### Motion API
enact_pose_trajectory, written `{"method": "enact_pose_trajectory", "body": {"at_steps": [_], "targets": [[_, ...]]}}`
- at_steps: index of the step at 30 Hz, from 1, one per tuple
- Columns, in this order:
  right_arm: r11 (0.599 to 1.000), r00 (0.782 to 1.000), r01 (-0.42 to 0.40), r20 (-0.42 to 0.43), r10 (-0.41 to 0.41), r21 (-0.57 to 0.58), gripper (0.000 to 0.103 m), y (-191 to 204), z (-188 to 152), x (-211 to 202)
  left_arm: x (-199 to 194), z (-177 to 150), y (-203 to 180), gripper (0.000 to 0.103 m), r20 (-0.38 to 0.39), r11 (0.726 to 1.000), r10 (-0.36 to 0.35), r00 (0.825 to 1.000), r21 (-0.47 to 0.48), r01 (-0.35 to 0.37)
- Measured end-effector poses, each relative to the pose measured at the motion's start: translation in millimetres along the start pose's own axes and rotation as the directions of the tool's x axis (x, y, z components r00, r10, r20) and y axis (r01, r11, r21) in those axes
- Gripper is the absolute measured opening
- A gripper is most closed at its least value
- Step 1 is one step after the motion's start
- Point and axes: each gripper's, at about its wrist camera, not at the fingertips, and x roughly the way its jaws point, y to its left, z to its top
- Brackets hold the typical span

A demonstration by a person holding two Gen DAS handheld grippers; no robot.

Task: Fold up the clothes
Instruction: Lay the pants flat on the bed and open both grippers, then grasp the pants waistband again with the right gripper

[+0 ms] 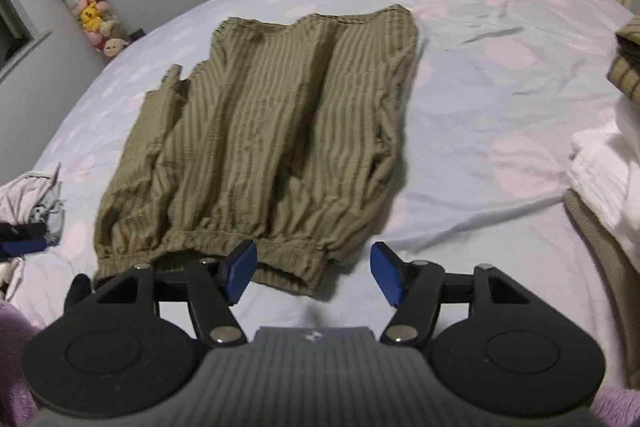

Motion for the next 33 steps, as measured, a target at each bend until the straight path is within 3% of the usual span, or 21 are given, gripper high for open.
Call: {"method": "enact_pose_trajectory", "body": {"at_steps": [4,10,17,22,26,30,33], "targets": [[0.999,0.999,0.049,-0.003,-0.049,-0.005,0.066,-9,-5,-5,7,4,-10,0.053,-0.012,0.999,0.032,0.999,0.008,-0.032],[0.997,0.998,0.014,0.065,-0.019,0.074,0.071,-22,-10,-16,33,1,-14,0.053,-0.009,0.990,0.123,0.992,0.076,-0.122],[0.990,0.999,-0.023,0.030,0.019,0.139,0.071,-12,-3,18,68,-9,16,0.053,-0.074,0.992,0.125,0.989,-0.028,-0.127],[0.979,0.999,-0.040,-0.008,0.042,0.199,0.069,-20,-5,36,84,-11,25,0.047,-0.094,0.991,0.105,0.990,-0.071,-0.112],[0.964,0.996,-0.063,-0.043,0.077,0.260,0.055,-31,-6,47,90,-16,25,0.041,-0.084,0.988,0.130,0.988,-0.077,-0.137],[0.958,0.990,-0.083,-0.087,0.111,0.276,0.024,-32,-7,60,90,-18,23,0.025,-0.067,0.986,0.153,0.986,-0.051,-0.157],[0.961,0.992,-0.078,-0.080,0.102,0.266,0.017,-30,-8,57,87,-20,21,0.012,-0.057,0.986,0.157,0.986,-0.040,-0.160]]}}
